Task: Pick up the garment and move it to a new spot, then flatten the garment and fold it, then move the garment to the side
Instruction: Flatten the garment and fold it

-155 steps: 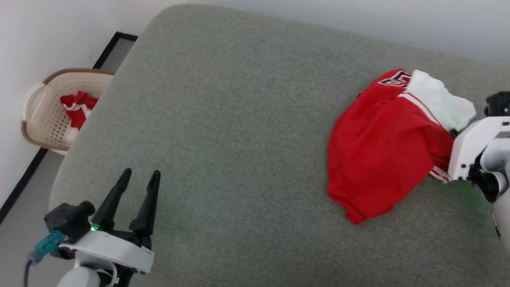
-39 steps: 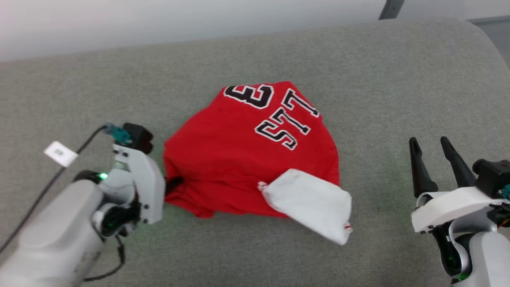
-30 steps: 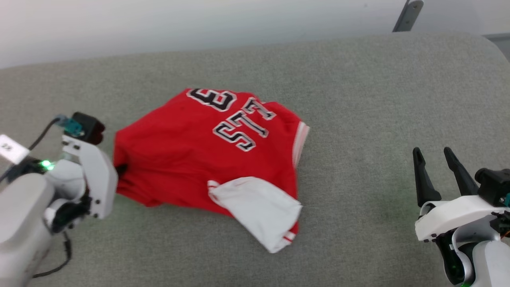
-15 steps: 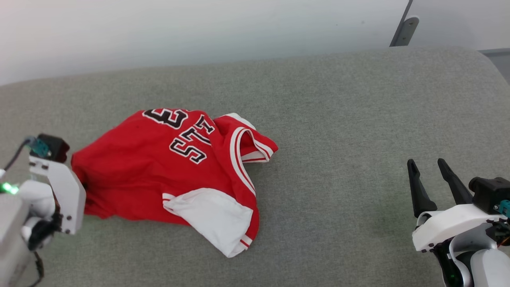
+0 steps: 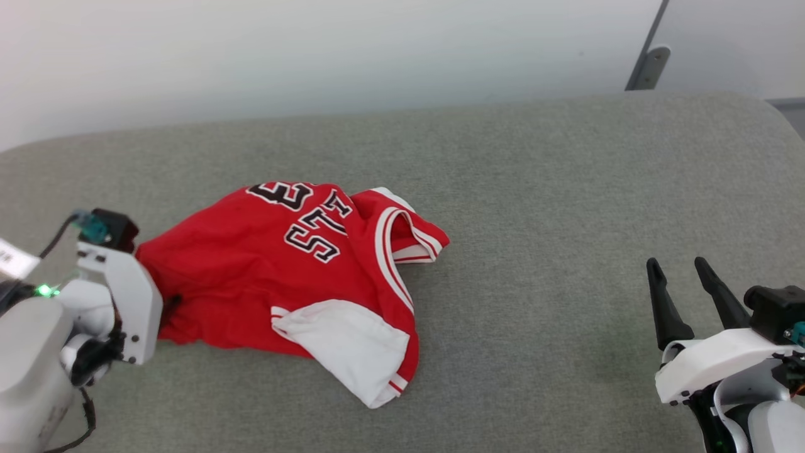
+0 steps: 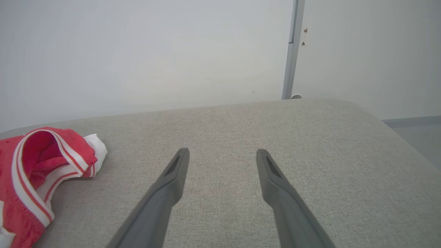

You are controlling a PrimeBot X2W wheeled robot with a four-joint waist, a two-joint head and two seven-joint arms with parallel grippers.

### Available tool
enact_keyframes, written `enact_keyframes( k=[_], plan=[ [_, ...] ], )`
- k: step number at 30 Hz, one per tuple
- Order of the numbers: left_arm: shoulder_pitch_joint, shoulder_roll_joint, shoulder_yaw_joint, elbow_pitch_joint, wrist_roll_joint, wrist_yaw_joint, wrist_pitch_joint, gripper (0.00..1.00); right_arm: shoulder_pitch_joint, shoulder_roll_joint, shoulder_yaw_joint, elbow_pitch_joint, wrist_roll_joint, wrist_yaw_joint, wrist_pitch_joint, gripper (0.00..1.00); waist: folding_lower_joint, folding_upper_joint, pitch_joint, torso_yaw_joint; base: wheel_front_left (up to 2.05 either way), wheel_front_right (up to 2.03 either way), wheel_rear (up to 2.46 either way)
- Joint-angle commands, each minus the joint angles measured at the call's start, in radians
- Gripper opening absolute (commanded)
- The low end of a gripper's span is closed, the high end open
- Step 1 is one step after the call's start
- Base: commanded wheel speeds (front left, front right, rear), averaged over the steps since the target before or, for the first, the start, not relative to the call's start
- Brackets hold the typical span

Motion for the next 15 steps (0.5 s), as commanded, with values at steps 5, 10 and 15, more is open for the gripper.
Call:
enact_keyframes(
  k=[5, 10, 15],
  plan=[
    [-0.042, 0.012, -0.027, -0.093, 0.020, -0.002, 0.061, 1.00, 0.020, 0.004, -0.008, -0.009, 0.004, -0.001, 0.005, 1.00, 0.0000, 0.0000, -0.025, 0.026, 0.00, 0.00, 0.00],
    [-0.055, -0.002, -0.040, -0.224, 0.010, -0.002, 0.098, 1.00, 0.027, 0.006, -0.008, -0.008, 0.007, -0.001, 0.005, 1.00, 0.0000, 0.0000, -0.034, 0.033, 0.00, 0.00, 0.00],
    [-0.051, -0.025, -0.062, -0.362, -0.006, -0.002, 0.128, 1.00, 0.016, 0.004, -0.002, -0.010, 0.015, -0.001, 0.000, 1.00, 0.0000, 0.0000, -0.026, 0.024, 0.00, 0.00, 0.00]
  ],
)
